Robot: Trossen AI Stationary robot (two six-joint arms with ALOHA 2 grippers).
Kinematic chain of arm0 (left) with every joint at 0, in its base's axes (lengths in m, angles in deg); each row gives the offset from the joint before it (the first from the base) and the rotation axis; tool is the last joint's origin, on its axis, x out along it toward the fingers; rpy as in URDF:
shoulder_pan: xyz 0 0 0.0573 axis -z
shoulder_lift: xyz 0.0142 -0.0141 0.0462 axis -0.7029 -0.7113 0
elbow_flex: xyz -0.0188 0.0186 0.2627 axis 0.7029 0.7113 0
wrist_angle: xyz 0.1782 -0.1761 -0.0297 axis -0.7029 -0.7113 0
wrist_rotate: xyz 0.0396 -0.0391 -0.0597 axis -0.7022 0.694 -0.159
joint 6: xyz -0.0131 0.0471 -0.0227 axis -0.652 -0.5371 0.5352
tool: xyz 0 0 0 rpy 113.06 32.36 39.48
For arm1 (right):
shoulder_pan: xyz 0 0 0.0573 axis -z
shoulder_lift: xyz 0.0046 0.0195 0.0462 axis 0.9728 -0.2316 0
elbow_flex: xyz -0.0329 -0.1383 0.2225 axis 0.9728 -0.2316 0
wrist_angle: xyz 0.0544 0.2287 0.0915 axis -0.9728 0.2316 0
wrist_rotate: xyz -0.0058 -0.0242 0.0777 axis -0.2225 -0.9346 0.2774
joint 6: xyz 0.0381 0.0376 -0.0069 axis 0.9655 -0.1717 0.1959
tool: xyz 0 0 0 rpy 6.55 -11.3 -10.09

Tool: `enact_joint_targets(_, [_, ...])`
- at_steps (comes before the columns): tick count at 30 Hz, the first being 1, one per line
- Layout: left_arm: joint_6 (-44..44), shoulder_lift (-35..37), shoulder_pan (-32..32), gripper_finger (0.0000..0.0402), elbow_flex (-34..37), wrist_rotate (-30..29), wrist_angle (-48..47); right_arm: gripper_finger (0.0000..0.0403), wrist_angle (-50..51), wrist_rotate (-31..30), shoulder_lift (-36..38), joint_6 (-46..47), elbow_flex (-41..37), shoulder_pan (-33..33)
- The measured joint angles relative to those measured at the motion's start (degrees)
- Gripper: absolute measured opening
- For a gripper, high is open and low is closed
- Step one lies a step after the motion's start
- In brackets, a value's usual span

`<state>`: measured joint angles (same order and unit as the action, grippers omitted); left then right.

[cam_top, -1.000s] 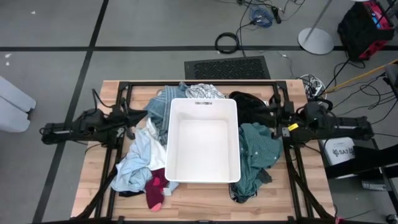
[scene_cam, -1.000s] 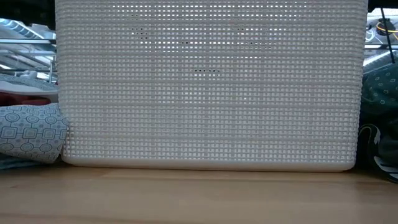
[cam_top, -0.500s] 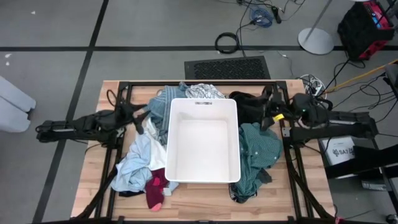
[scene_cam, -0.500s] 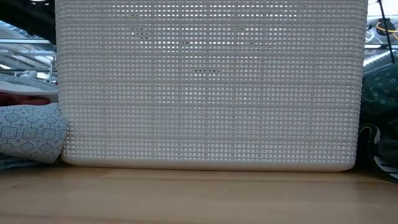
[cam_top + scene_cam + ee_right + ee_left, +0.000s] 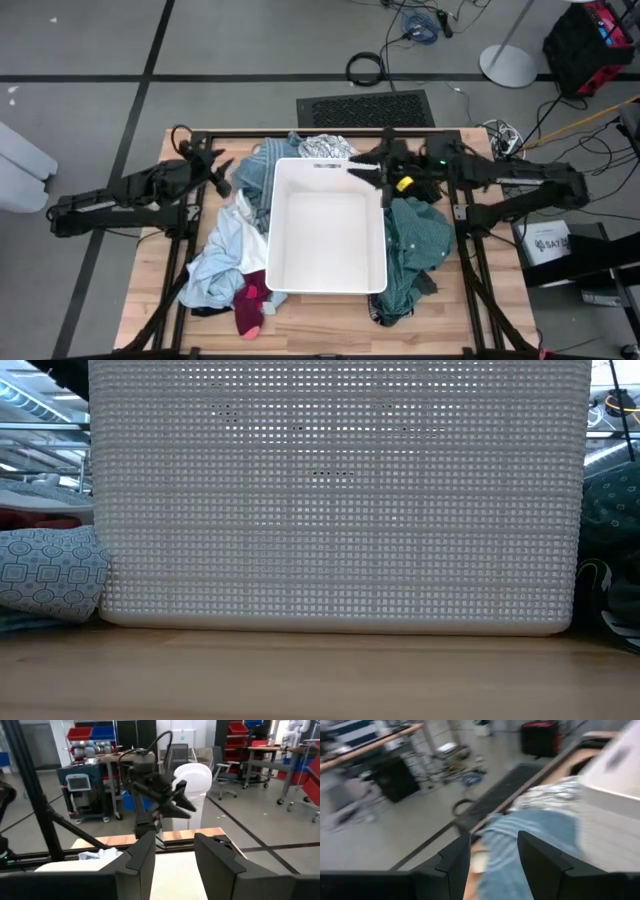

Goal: Sort clothes
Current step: Put the white sock into the white bin

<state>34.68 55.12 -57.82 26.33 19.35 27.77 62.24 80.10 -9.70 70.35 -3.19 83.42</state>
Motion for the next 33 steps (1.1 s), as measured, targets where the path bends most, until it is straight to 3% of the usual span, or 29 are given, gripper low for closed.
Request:
enact_joint_targets(4, [0.18,-1.96,-3.45,0.0173,-1.89,-4.67,-0.42,0.0126,3.42,0.00,-8.21,-2.05,8.74,0.00])
enact_joint_targets(16, [-1.17,-3.96,-8.36,0.0173,-2.51,-1.47,-1.19,0.0126,16.64,4.63,-34.05,-6.93,36.69,-0.21])
enact_joint_targets(19, [-1.15,-4.00,-8.62,0.0173,-2.51,5.81,-1.77,0.0126,19.49,4.63,-38.39,-9.48,41.88,-0.55])
enact_joint_targets(24, [-1.50,-4.08,-8.57,0.0173,-2.51,31.05,-7.06,0.0126,28.27,4.65,-42.29,-12.00,49.61,-0.83])
enact_joint_targets(26, [-1.55,-4.11,-8.57,0.0173,-2.51,37.76,-10.38,0.0126,31.32,4.64,-42.62,-12.55,51.28,-0.84])
enact_joint_targets(29, [0.33,-4.46,-8.51,0.0173,-2.54,39.76,-10.71,0.0126,34.10,4.59,-42.25,-12.61,52.18,-0.85])
enact_joint_targets(33, [10.49,-7.02,-8.73,0.0173,-2.56,38.14,-11.56,0.0126,36.31,4.46,-41.29,-12.21,52.21,-0.87])
